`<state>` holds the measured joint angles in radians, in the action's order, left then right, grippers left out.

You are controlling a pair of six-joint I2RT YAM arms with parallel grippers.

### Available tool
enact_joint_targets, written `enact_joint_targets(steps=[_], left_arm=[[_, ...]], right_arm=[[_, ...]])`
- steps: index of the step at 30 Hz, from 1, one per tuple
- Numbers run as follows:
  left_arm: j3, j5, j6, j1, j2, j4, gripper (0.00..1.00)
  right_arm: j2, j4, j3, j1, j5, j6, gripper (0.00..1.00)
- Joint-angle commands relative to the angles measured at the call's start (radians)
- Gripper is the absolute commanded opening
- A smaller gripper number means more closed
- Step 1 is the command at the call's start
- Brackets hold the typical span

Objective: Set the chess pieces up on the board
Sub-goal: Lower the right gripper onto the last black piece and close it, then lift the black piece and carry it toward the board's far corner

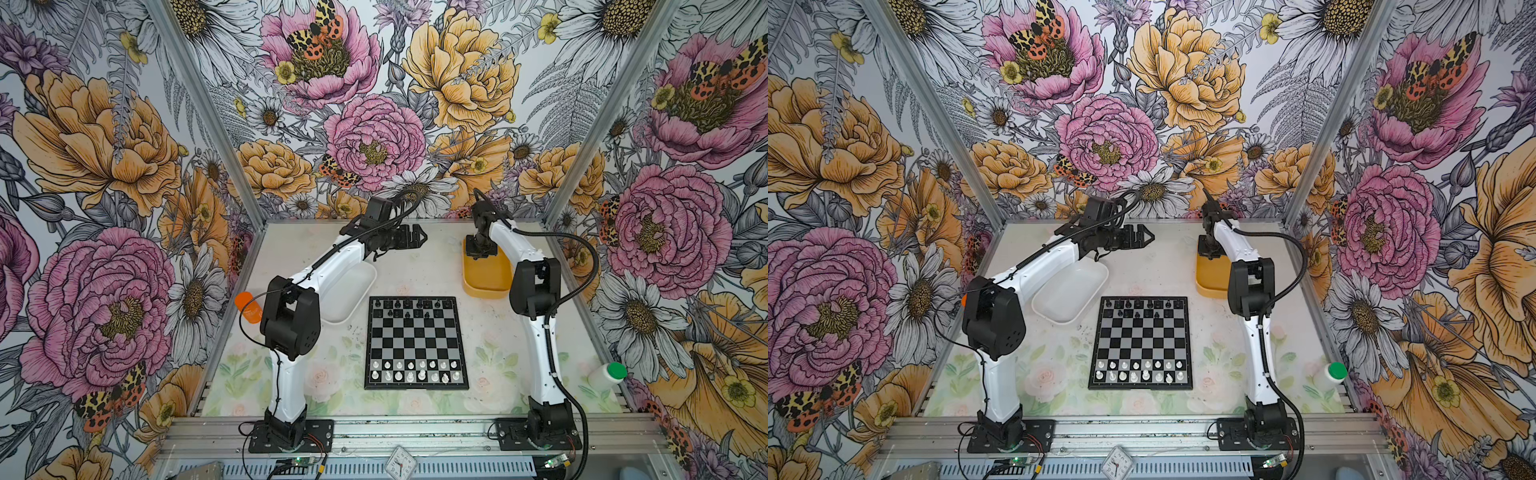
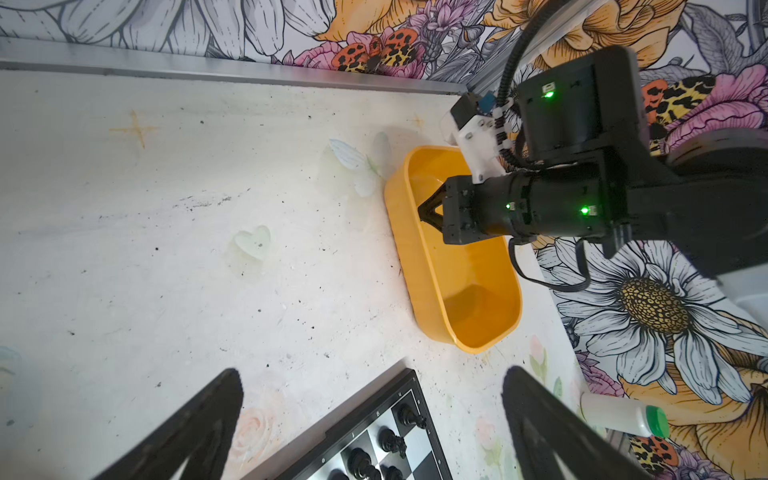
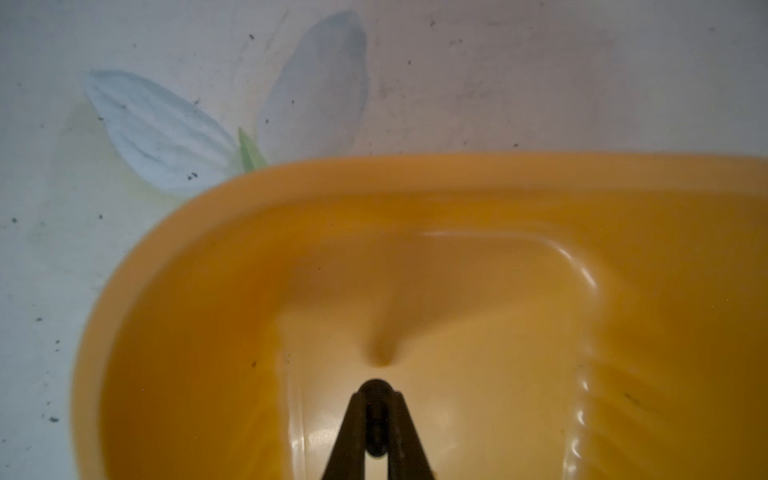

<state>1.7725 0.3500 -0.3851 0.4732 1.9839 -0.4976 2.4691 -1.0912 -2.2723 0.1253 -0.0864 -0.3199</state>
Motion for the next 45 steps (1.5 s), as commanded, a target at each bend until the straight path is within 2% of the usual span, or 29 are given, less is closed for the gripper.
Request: enact_joint_targets(steps=[1, 5, 16, 30, 38, 45], left_arm=[[-0.032, -0.020, 0.029, -0.021, -0.091, 0.017, 0.99], [-0.085, -0.014, 0.033, -0.039, -0.139, 0.025, 0.99], [-0.260, -0.095, 0.053, -0.052, -0.325, 0.025, 0.99], [-0.534, -0.223, -0.004, -0.024, -0.657, 0.003, 0.99], [-0.681, -0.308, -0.047, 0.012, -0.862, -0.059, 0.99], [-0.723, -0.350, -0.071, 0.021, -0.975, -0.113, 0.99]], right_arm=[[-0.118, -0.003, 0.038, 0.022, -0.039, 0.006, 0.08], [-0.193, 0.000, 0.101, 0.048, -0.060, 0.003, 0.07], [-0.451, 0.004, 0.323, 0.138, -0.085, -0.006, 0.06], [-0.825, 0.084, 0.775, 0.237, -0.043, -0.081, 0.07], [-0.950, 0.153, 0.987, 0.309, -0.013, -0.141, 0.07], [-0.952, 0.213, 1.067, 0.352, -0.001, -0.154, 0.07]])
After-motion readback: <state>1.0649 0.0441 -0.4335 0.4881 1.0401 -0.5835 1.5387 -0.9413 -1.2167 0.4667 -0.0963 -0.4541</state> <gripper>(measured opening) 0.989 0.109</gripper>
